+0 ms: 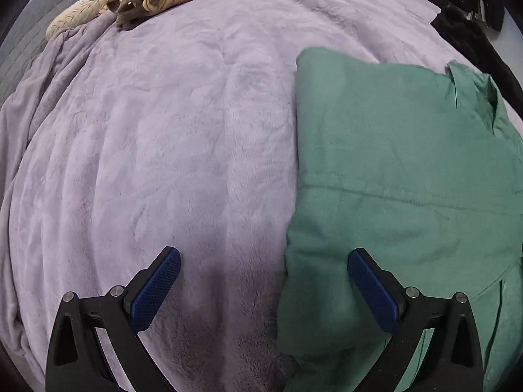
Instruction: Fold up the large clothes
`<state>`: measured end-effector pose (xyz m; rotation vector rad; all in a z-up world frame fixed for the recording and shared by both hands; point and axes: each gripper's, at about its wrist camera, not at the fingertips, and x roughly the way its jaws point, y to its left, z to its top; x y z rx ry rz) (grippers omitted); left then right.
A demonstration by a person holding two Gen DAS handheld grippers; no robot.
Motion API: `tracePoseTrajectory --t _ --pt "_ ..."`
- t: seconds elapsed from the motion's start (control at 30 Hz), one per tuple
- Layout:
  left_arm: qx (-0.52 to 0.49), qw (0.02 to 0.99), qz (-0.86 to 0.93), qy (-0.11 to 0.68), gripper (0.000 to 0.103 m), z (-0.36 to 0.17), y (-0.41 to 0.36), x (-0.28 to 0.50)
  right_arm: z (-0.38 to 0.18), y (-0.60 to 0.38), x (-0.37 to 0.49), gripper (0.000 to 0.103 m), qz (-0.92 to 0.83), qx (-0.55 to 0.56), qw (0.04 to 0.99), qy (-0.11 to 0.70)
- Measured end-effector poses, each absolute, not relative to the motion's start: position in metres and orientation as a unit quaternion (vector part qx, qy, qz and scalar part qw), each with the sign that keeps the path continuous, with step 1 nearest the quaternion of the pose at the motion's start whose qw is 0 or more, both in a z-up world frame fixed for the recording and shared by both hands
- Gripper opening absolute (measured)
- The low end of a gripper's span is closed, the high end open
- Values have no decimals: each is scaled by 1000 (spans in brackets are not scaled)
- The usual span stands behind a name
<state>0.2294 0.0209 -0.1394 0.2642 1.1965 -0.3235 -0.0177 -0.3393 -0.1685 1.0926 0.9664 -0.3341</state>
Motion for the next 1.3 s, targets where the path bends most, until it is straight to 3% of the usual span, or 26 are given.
tracePoseTrajectory --t 0.17,0.2,0.23,0.27,0.3,0.33,0.37,0.4,0.53,0.7,0.93,1.03,1.13,1.27,1.3 --pt "86 772 -213 592 103 -143 4 277 -176 -345 -27 17 -135 540 724 408" --pt "75 762 -221 604 91 -152 -1 284 -176 -346 -26 24 -131 543 725 403" --pt "66 755 -228 611 70 -156 -5 286 -176 -346 -25 32 -127 548 725 397" --pt "66 758 -224 609 63 -156 -7 287 -176 -346 -24 34 -126 552 724 394" --pt "73 766 -218 600 40 -152 -9 284 -175 -345 -21 35 -129 551 723 397" --pt "86 775 -208 591 23 -148 -8 284 -173 -344 -18 32 -134 543 724 404" --pt "86 777 -208 587 22 -146 -4 285 -170 -342 -13 25 -138 531 727 414" --pt "76 779 -213 586 18 -143 1 288 -167 -340 -8 6 -132 525 730 418" --pt "84 782 -211 580 18 -149 2 294 -149 -334 7 6 -118 494 756 413" --pt "114 796 -186 565 18 -158 -2 288 -174 -338 -12 6 -151 508 733 428" --pt "134 805 -187 547 18 -111 22 260 -146 -326 -31 14 -208 440 737 469" --pt "137 798 -229 541 19 -98 24 228 -121 -314 -32 17 -189 411 775 442" --pt "171 788 -236 542 19 -112 12 203 -113 -307 -20 17 -168 400 792 430" --pt "173 772 -211 574 19 -154 18 192 -144 -311 0 17 -181 406 768 462" --pt "167 776 -212 570 19 -155 21 189 -152 -311 -3 9 -191 409 757 473"
